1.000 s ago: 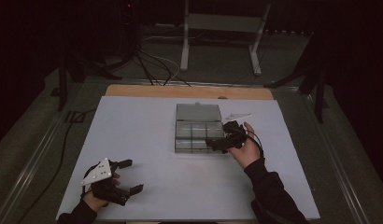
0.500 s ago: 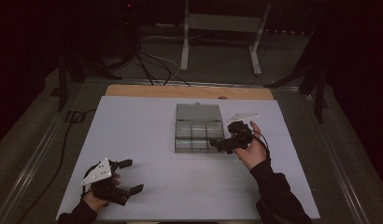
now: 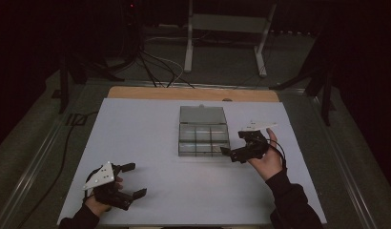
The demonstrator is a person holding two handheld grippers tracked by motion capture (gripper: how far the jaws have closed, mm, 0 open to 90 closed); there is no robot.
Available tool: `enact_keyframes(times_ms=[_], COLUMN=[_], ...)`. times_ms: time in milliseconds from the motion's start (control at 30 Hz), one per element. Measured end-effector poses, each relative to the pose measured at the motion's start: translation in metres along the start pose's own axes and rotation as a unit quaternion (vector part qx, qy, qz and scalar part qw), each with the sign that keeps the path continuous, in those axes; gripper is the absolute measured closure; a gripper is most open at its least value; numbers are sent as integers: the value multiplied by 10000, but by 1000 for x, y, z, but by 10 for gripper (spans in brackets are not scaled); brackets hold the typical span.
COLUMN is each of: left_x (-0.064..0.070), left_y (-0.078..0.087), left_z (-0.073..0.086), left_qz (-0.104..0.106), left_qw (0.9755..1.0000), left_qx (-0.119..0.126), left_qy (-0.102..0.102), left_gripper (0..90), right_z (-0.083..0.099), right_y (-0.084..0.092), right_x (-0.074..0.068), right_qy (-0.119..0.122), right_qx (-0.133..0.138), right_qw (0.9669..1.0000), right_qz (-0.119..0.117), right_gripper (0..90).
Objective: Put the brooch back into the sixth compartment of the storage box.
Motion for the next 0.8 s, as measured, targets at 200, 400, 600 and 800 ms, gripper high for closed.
enact_keyframes(times_ms=[200,400,600,800], left_x=[0,0,0,0], left_y=[0,0,0,0], left_z=[1,0,0,0], left_qz=[8,8,2,1], left_qw=[10000,10000,10000,10000], left_qx=[-13,-18,-6,-3], left_qy=[5,-1,-8,-2], left_gripper=[15,15,15,15], right_z=[15,34,53,72], right_y=[11,20,28,36], right_x=[3,7,10,14], right_qy=[-18,-19,-82,-106], right_qx=[60,107,111,94], right_qw=[10000,9999,9999,9999], right_qz=[8,31,45,71], right_gripper=[0,0,0,0])
Point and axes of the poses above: each handheld gripper's, and its own axes: y roughly backward along the jaws, z roughly out of its underside, x roughly to its right, the point moved 3 cm from there along -y, roughly forward along the jaws, and after that the axes turned 6 degrees about -y, right-handed, at the moved point
